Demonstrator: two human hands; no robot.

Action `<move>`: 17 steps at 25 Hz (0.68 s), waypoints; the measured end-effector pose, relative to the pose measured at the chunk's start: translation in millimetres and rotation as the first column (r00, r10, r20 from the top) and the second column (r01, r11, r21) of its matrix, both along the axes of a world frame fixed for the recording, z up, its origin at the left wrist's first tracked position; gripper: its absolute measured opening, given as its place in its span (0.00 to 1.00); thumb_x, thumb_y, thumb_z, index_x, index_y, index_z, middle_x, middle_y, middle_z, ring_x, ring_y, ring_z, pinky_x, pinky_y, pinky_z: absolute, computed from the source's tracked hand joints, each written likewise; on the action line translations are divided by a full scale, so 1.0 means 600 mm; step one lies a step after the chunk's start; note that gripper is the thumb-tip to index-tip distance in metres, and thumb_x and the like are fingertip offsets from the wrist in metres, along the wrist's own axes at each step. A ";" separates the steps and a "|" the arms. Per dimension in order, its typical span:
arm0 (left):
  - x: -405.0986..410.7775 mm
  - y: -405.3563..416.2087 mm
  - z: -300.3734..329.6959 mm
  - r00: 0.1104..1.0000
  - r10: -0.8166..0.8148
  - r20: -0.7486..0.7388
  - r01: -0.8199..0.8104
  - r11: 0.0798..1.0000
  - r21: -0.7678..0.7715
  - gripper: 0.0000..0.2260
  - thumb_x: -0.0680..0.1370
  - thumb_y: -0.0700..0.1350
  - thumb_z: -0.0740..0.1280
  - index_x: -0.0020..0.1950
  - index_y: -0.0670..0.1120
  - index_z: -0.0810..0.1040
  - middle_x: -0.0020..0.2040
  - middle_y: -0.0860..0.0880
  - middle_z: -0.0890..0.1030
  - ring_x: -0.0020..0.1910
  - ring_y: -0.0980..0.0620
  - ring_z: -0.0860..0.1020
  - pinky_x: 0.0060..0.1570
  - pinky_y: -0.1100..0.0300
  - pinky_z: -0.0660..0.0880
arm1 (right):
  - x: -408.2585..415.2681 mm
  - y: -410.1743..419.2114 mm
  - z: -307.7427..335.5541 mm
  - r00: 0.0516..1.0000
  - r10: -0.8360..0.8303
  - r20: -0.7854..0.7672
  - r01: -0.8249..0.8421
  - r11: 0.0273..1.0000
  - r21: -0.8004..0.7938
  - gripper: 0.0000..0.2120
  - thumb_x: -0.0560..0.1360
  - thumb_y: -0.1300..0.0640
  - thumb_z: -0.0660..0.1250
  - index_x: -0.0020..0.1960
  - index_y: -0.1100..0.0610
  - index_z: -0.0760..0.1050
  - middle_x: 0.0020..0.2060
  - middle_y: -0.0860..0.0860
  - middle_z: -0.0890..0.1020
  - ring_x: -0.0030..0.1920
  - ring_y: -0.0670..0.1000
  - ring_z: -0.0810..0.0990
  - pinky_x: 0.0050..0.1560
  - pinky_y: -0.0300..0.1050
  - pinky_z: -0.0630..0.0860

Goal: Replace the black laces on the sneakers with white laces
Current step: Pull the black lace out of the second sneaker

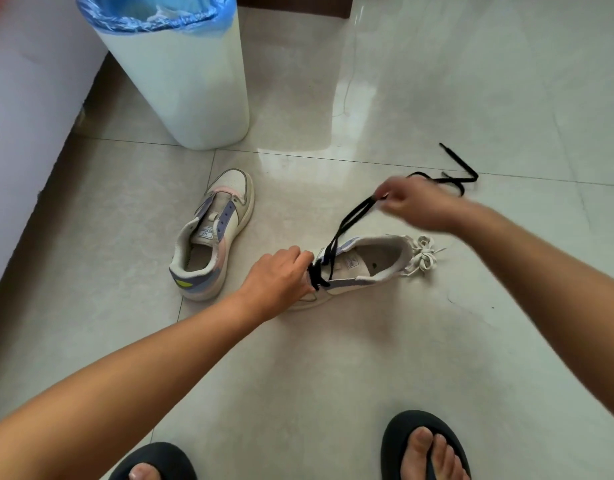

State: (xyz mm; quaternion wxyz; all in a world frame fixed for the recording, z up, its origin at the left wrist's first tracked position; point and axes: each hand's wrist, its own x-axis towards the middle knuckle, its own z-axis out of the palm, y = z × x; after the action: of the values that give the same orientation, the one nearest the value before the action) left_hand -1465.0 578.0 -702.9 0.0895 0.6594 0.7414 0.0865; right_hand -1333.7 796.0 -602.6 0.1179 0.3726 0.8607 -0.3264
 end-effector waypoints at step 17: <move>0.045 0.017 -0.015 0.807 0.128 0.577 -0.201 0.977 0.065 0.04 0.75 0.40 0.68 0.42 0.41 0.78 0.42 0.45 0.68 0.36 0.49 0.72 0.37 0.59 0.75 | 0.064 -0.097 -0.128 0.869 0.495 -0.024 -0.349 0.645 0.679 0.11 0.62 0.61 0.78 0.36 0.58 0.76 0.31 0.55 0.73 0.28 0.56 0.71 0.27 0.43 0.59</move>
State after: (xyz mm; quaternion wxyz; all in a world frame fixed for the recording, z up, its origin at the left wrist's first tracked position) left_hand -1438.2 588.3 -712.2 0.2583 0.5408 0.7283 0.3323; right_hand -1295.5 737.9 -679.5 -0.0374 0.1414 0.9892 -0.0040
